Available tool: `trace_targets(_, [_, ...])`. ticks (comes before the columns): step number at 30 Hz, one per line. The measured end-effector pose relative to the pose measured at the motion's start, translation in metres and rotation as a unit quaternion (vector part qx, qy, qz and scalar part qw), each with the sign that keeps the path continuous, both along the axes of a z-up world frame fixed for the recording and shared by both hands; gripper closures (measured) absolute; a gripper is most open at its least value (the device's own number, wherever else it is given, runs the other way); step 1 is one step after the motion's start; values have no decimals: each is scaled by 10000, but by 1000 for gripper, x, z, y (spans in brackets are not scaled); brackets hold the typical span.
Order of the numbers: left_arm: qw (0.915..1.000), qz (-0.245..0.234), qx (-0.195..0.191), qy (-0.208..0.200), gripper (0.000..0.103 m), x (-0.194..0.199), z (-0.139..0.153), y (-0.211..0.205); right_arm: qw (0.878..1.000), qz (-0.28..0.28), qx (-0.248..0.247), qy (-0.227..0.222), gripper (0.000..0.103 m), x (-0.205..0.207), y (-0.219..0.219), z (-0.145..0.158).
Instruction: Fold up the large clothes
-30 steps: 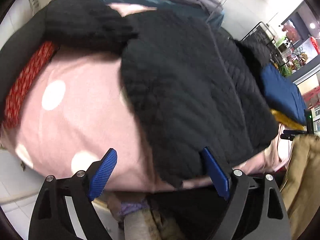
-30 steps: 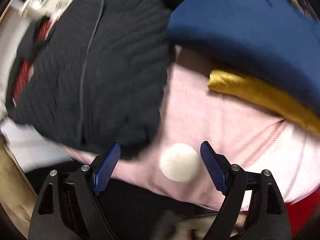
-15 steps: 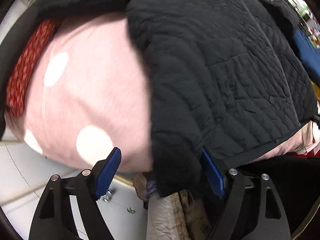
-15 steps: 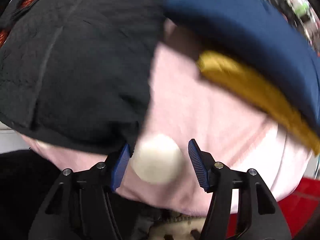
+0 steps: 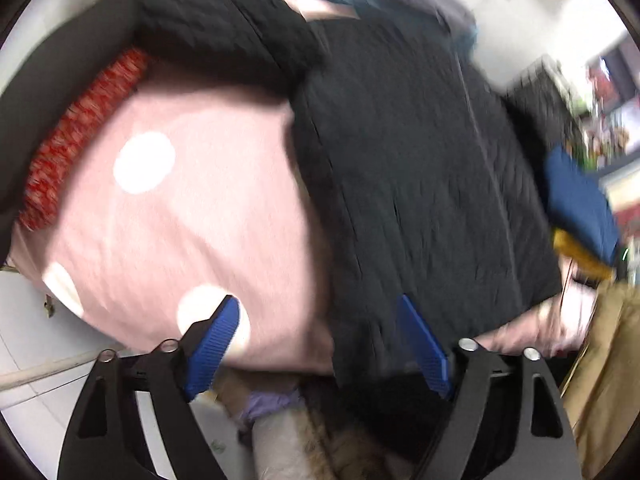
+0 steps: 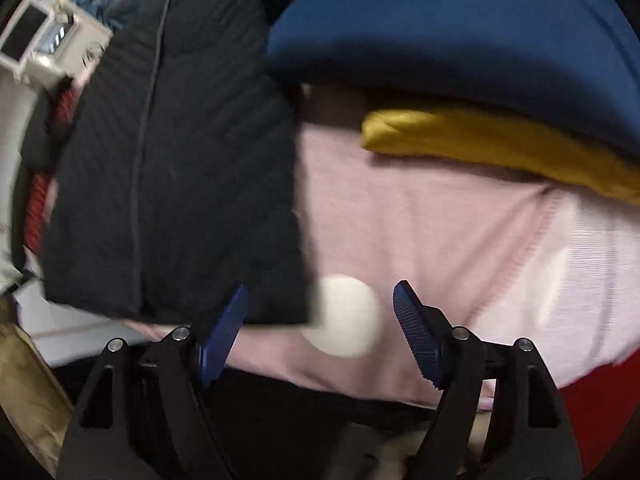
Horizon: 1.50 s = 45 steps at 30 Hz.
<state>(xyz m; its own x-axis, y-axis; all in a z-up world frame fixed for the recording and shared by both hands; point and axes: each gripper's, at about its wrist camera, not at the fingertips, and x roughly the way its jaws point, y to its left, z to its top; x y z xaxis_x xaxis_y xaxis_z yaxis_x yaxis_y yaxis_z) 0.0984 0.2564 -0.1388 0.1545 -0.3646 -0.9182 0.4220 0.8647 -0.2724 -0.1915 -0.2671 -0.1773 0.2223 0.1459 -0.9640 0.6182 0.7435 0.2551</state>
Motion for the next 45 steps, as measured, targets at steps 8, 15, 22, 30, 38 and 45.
trace_targets(8, [9928,341,-233,1123,19,-4,-74,-47,9796,-788,1834,-239,26,18,7,-68])
trace_targets(15, [9922,-408,-196,1160,94,-32,-66,-74,9770,-608,1971,-542,93,18,19,-34])
trace_targets(22, [9877,-779,433,1286,93,-56,-80,-58,9826,-111,1851,-46,94,-15,46,-26])
trace_targets(30, [9844,-595,1546,587,34,-44,-60,-78,9917,884,381,851,77,19,72,-25])
trace_targets(38, [9895,-572,1173,-621,9,-4,10,-131,9757,1738,-1310,-262,39,93,82,59])
trace_targets(45, [9786,-1247,1476,-706,9,1,-32,-215,9715,2029,-1196,-263,39,186,95,31])
